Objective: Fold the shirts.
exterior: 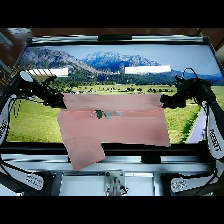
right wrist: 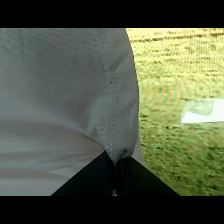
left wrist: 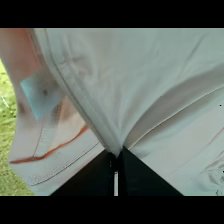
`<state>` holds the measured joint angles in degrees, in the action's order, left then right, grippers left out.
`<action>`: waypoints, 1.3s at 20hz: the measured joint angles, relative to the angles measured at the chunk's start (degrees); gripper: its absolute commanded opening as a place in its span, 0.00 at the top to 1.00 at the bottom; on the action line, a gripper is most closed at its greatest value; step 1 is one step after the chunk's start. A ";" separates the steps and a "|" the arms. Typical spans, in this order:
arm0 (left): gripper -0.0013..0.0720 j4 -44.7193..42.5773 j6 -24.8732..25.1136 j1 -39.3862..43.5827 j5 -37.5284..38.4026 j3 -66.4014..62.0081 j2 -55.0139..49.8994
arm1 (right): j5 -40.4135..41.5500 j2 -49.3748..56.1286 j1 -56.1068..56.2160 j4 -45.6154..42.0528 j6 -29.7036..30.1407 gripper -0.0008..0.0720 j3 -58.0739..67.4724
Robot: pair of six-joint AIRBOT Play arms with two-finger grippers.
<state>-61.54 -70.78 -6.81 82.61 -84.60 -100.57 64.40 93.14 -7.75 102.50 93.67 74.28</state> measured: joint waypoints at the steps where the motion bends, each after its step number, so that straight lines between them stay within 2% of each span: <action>1: 0.94 0.00 -0.02 0.02 0.09 0.00 -0.33 | -0.02 0.00 -0.02 -0.13 -0.02 0.90 0.00; 11: 0.94 -0.02 -0.02 0.02 -1.20 0.00 -1.60 | 0.31 0.15 -0.02 -0.22 -0.59 0.90 -0.07; 14: 0.92 -0.04 -0.02 0.02 -1.31 0.00 -1.60 | 0.85 0.74 -0.02 0.28 -0.96 0.85 -0.13; 15: 0.68 -0.04 -0.02 0.02 -1.27 0.00 -1.60 | 1.29 0.87 -0.02 0.37 -1.05 0.49 -0.13; 16: 0.28 -0.09 -0.20 -0.02 -1.14 0.00 -1.62 | 1.66 0.92 -0.09 0.35 -1.07 0.24 -0.13; 17: 0.25 -0.15 -0.79 -0.15 -0.70 -0.13 -1.60 | 2.25 0.85 -0.31 0.33 -0.98 0.24 -0.11; 19: 0.26 -0.20 -1.70 -0.79 1.07 -0.70 -1.44 | 4.33 -0.17 -1.03 0.07 -0.13 0.24 -0.04; 21: 0.39 -0.20 -2.71 -2.10 3.80 -1.51 -0.52 | 7.30 -2.27 -2.25 -1.86 0.76 0.24 0.00; 22: 0.41 -0.22 -3.15 -2.89 5.05 -1.77 0.24 | 9.14 -3.61 -3.02 -3.63 1.33 0.24 0.00; 26: 0.41 -0.22 -4.02 -6.43 9.20 0.61 6.36 | 18.16 -9.62 -9.05 -9.57 3.13 0.24 -0.17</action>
<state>-61.76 -74.81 -13.23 91.81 -83.99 -94.21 82.56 83.53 -16.80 92.92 96.79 74.11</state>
